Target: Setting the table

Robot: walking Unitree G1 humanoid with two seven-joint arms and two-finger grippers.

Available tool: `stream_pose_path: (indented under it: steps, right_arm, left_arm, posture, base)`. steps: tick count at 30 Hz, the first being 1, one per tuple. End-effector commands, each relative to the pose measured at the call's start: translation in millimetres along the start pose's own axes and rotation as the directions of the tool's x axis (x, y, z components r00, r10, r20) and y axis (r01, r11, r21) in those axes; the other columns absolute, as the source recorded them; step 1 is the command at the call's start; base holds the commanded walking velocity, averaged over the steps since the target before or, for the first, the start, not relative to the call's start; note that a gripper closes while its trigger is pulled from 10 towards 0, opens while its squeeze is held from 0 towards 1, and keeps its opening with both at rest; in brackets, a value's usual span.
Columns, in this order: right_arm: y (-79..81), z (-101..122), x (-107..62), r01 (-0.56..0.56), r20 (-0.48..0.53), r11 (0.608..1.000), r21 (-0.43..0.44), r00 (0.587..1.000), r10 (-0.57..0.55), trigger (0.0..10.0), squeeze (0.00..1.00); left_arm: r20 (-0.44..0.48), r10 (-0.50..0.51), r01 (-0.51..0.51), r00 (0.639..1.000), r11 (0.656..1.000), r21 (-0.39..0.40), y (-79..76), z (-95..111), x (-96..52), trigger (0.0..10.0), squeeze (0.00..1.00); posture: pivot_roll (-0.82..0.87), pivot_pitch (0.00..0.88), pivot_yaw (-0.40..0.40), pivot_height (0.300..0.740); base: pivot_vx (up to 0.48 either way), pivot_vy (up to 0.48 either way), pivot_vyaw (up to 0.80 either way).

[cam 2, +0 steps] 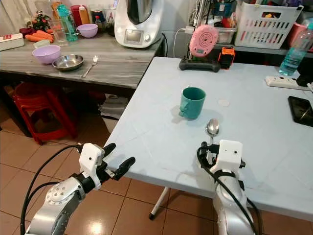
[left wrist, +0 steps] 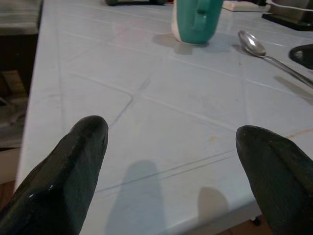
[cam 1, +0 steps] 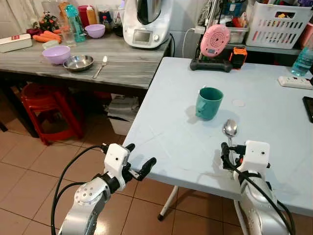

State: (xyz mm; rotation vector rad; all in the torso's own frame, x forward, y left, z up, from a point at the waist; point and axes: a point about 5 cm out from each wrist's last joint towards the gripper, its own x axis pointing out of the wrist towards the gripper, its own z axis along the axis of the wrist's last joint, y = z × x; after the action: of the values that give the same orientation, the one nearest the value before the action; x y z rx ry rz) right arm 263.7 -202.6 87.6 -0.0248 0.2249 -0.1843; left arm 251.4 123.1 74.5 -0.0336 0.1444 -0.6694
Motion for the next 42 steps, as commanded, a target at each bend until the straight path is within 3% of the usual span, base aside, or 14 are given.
stream_pose_path:
  steps: [1, 9, 17, 18, 19, 20, 21, 22, 42]
  right_arm:
    - [-1.5, 1.0, 4.2, -0.014, -0.02, 1.0, -0.006, 1.0, 0.014, 10.0, 0.0]
    - [-7.8, 4.2, 13.6, -0.049, -0.038, 0.999, -0.023, 0.998, 0.048, 10.0, 0.0]
    - [2.5, 5.8, 27.1, -0.13, -0.055, 0.99, -0.056, 0.99, 0.127, 10.0, 0.0]
    - [3.6, 6.6, 28.9, -0.134, -0.055, 0.99, -0.05, 0.99, 0.131, 6.9, 0.0]
    - [5.6, 7.4, 30.7, -0.142, -0.054, 0.989, -0.047, 0.989, 0.14, 2.9, 0.0]
    - [5.6, 7.4, 30.7, -0.142, -0.054, 0.989, -0.047, 0.989, 0.14, 2.9, 0.0]
    - [6.8, 7.4, 31.9, -0.149, -0.055, 0.988, -0.049, 0.988, 0.147, 0.3, 0.0]
    - [6.8, 7.0, 32.3, -0.148, -0.058, 0.988, -0.054, 0.988, 0.145, 0.0, 0.0]
    - [-1.7, -14.0, 29.7, -0.108, -0.151, 0.994, -0.034, 0.983, 0.102, 0.0, 0.0]
  left_arm:
    - [-0.004, -0.008, 0.008, 1.0, 1.0, 0.019, -1.2, 0.4, -1.0, 10.0, 0.0]
    - [-0.003, -0.004, 0.004, 1.0, 1.0, 0.025, -1.4, 0.6, 0.3, 10.0, 0.0]
    - [-0.002, -0.009, 0.009, 1.0, 0.999, 0.031, -3.9, 1.3, 2.6, 10.0, 0.0]
    - [-0.002, -0.013, 0.013, 1.0, 0.999, 0.032, -4.1, 1.6, 2.9, 10.0, 0.0]
    - [-0.001, -0.017, 0.017, 1.0, 0.999, 0.033, -4.1, 1.9, 3.0, 10.0, 0.0]
    - [-0.001, -0.017, 0.017, 1.0, 0.999, 0.033, -4.1, 1.9, 3.0, 10.0, 0.0]
    - [-0.001, -0.019, 0.019, 1.0, 0.999, 0.033, -4.2, 2.1, 3.0, 10.0, 0.0]
    - [-0.001, -0.02, 0.02, 1.0, 0.999, 0.034, -4.3, 2.3, 2.9, 10.0, 0.0]
    - [0.011, -0.066, 0.066, 0.998, 0.997, 0.028, -7.3, 6.0, 3.6, 10.0, 0.0]
  posture:
    - [-0.01, 0.026, 0.007, 0.74]
    - [-0.01, 0.028, 0.01, 0.74]
    - [-0.01, 0.029, 0.018, 0.74]
    - [-0.01, 0.028, 0.017, 0.74]
    - [0.0, 0.029, 0.018, 0.74]
    - [0.0, 0.029, 0.018, 0.74]
    - [0.0, 0.029, 0.018, 0.74]
    - [0.0, 0.029, 0.018, 0.74]
    - [0.0, 0.026, 0.024, 0.74]
  base:
    - [0.0, 0.0, 0.0]
    - [0.0, 0.0, 0.0]
    - [0.0, 0.0, 0.0]
    - [0.0, 0.0, 0.0]
    - [0.0, 0.0, 0.0]
    - [0.0, 0.0, 0.0]
    - [0.0, 0.0, 0.0]
    - [0.0, 0.0, 0.0]
    - [0.0, 0.0, 0.0]
